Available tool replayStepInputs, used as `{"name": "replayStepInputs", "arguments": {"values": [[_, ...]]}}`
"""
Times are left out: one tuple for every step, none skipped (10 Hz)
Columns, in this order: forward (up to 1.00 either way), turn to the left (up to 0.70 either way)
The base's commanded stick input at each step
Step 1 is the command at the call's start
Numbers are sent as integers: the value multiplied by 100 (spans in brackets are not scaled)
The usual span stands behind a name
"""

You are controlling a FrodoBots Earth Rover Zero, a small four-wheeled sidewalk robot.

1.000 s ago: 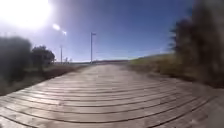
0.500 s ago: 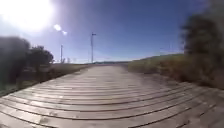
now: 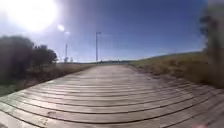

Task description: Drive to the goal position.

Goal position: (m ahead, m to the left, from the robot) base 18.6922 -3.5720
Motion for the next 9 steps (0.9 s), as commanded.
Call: {"name": "replayStepInputs", "arguments": {"values": [[100, 0], [100, 0], [100, 0], [100, 0], [100, 0], [100, 0], [100, 0], [100, 0], [100, 0]]}}
